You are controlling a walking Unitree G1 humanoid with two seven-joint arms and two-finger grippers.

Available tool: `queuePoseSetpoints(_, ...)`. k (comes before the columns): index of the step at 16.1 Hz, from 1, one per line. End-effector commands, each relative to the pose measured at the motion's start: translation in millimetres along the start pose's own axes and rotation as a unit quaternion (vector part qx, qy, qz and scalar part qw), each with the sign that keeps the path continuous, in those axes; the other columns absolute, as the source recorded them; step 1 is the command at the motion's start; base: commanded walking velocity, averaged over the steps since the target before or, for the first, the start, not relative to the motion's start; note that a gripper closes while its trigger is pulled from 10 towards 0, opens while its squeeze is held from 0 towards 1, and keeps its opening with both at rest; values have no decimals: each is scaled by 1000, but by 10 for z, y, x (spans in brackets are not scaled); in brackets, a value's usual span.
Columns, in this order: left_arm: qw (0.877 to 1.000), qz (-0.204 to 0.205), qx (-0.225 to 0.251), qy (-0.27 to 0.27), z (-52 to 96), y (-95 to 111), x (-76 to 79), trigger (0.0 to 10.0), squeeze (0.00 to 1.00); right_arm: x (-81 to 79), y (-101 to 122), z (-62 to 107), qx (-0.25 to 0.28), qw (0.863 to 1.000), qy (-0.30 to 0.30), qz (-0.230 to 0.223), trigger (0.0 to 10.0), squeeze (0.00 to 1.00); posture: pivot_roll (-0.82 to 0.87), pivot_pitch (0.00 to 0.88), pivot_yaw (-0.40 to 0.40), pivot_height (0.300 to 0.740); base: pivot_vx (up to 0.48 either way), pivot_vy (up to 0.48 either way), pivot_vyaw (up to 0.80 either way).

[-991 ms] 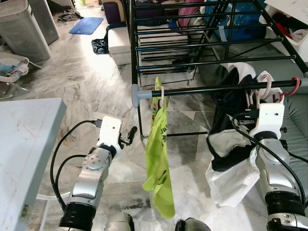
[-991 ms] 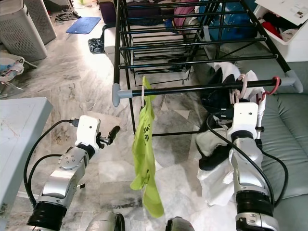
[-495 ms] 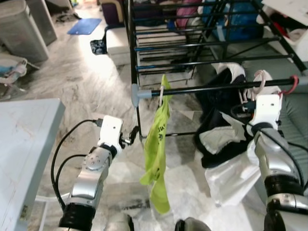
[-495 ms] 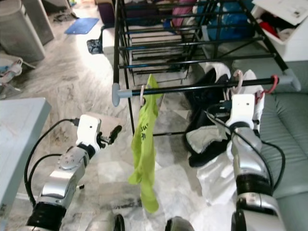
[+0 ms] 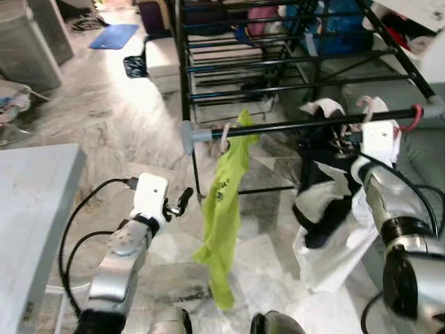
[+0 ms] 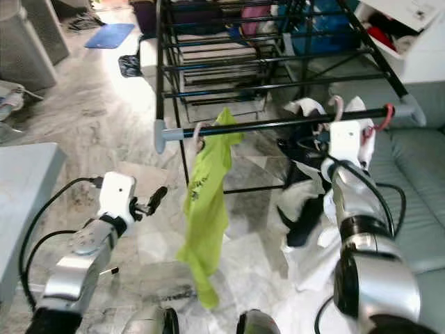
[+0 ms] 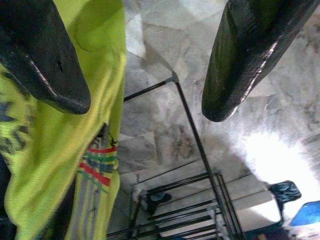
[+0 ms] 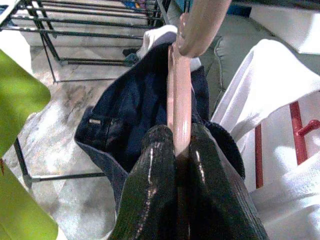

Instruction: Hang hanger

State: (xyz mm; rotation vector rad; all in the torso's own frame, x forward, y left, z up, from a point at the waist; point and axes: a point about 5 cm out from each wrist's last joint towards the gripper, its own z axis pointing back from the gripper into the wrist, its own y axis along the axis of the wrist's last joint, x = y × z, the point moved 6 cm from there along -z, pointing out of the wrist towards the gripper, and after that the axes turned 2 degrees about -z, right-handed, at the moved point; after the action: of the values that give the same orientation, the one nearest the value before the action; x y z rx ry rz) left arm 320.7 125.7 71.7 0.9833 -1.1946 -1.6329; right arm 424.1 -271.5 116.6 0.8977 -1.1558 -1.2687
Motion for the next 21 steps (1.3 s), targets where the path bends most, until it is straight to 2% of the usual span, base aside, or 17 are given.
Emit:
queuePoseSetpoints(1,1000,-3,-4,4,46,2,-45,10000,0,-59,385,-58,50,999,13,15,10000,0,114,134,29,740,0,0,0)
queuePoseSetpoints(3,1000,-8,-13,14,142,-15,-108,10000,0,-136,518,-105,56,998,24,17,10000,0,147,151,26,740,0,0,0)
queuePoseSetpoints(6,999,-9,-22,22,248,-27,-164,10000,0,-101,668,-127,65,997,20,22,10000,0,175,168,23,740,0,0,0)
queuePoseSetpoints(8,999,-10,-26,22,291,-28,-163,10000,0,-25,748,-127,69,997,11,25,10000,0,187,177,28,740,0,0,0)
queuePoseSetpoints(11,999,-13,-32,18,320,-32,-163,10000,0,230,858,-100,73,996,-33,25,10000,0,194,179,33,740,0,0,0)
queuePoseSetpoints(16,999,-16,-38,17,329,-27,-173,10000,0,413,893,-67,66,996,-51,26,10000,0,201,173,38,740,0,0,0)
queuePoseSetpoints(19,999,-18,-39,15,320,-17,-163,10000,0,395,876,-73,59,996,-47,40,10000,0,205,164,37,740,0,0,0)
queuePoseSetpoints(21,999,-16,-34,16,275,13,-153,10000,0,271,996,-75,102,993,-32,55,10000,0,194,149,31,740,0,0,0)
